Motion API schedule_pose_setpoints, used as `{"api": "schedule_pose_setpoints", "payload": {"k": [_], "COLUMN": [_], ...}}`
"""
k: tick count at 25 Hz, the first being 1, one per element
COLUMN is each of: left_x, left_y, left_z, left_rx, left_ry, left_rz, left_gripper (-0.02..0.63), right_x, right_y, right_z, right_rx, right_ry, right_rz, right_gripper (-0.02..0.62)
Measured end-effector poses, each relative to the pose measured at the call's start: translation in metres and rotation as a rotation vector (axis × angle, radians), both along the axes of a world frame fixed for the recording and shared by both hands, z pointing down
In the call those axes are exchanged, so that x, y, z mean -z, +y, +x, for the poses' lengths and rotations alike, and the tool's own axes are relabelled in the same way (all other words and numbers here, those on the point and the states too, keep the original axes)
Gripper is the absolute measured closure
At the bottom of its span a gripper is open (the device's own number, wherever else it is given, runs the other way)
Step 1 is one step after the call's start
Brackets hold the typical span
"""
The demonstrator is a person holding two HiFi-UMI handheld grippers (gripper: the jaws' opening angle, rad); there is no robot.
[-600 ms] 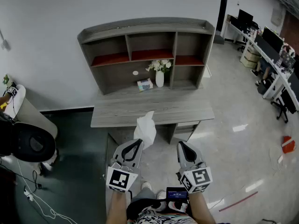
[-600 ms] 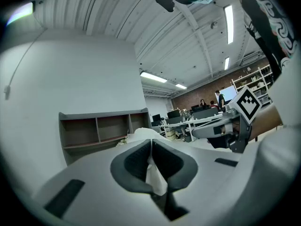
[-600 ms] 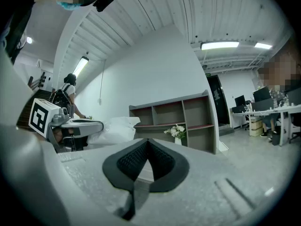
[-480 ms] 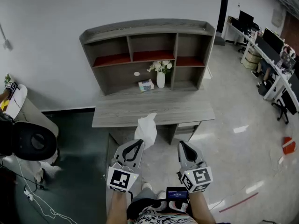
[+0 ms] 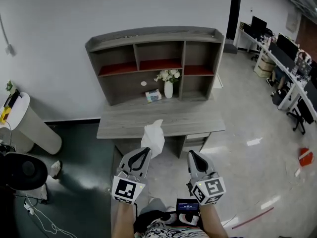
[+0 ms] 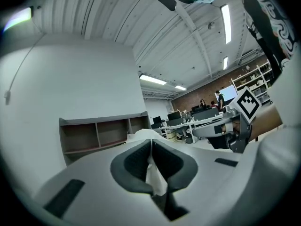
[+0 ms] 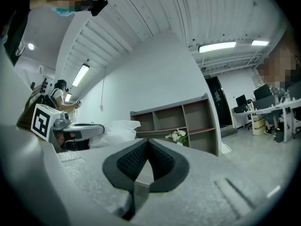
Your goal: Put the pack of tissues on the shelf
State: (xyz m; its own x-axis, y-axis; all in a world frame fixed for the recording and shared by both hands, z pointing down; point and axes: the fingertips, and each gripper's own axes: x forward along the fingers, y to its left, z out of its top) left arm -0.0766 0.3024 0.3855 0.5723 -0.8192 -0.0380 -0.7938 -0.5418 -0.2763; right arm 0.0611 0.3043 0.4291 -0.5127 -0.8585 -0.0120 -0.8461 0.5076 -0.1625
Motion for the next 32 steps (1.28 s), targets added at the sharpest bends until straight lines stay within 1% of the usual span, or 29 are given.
{"api": "schedule_pose_setpoints", "payload": {"k": [2, 5, 8, 12, 15, 18, 21, 28, 29, 32], "left_x": [-0.002, -0.004, -0.009, -0.01, -0.014, -0.018, -0.016, -0.005, -0.002, 0.009], "left_y": [-0.001, -0.007, -0.018, -0.041, -0.07, -0.112, -0.165, -0.303, -0.321, -0.37], "left_z": [0.003, 0.008, 0.008, 0.01, 0.007, 0.0, -0.007, -0.02, -0.021, -0.022], "left_rx": [0.006, 0.013, 0.031, 0.023, 0.021, 0.019, 0.02, -0.014, -0.024, -0.067], "left_ry": [0.0, -0.014, -0.007, -0.006, -0.008, -0.007, -0.007, -0.012, -0.029, -0.151], "left_rz": [-0.017, -0.02, -0.055, -0.057, -0.056, -0.053, -0.044, -0.052, -0.043, 0.025], "left_gripper": [0.593, 0.592, 0.593, 0.594, 0.592, 0.593, 0.593, 0.593, 0.593, 0.593], "right_x": [0.0, -0.003, -0.003, -0.005, -0.01, -0.017, -0.019, -0.014, -0.013, -0.01], "right_y": [-0.002, -0.007, -0.017, -0.042, -0.069, -0.109, -0.159, -0.296, -0.314, -0.363], "right_z": [0.005, 0.014, 0.019, 0.019, 0.016, 0.011, 0.006, -0.011, -0.014, -0.023], "right_rx": [0.0, -0.01, -0.014, -0.021, -0.023, -0.027, -0.032, -0.061, -0.063, -0.071], "right_ry": [0.014, 0.016, 0.015, 0.013, 0.018, 0.026, 0.029, 0.036, 0.038, 0.044], "right_rz": [0.003, -0.006, -0.001, -0.004, -0.006, -0.013, -0.016, -0.046, -0.05, -0.056], "right_gripper": [0.594, 0.594, 0.594, 0.594, 0.594, 0.594, 0.594, 0.594, 0.594, 0.594]}}
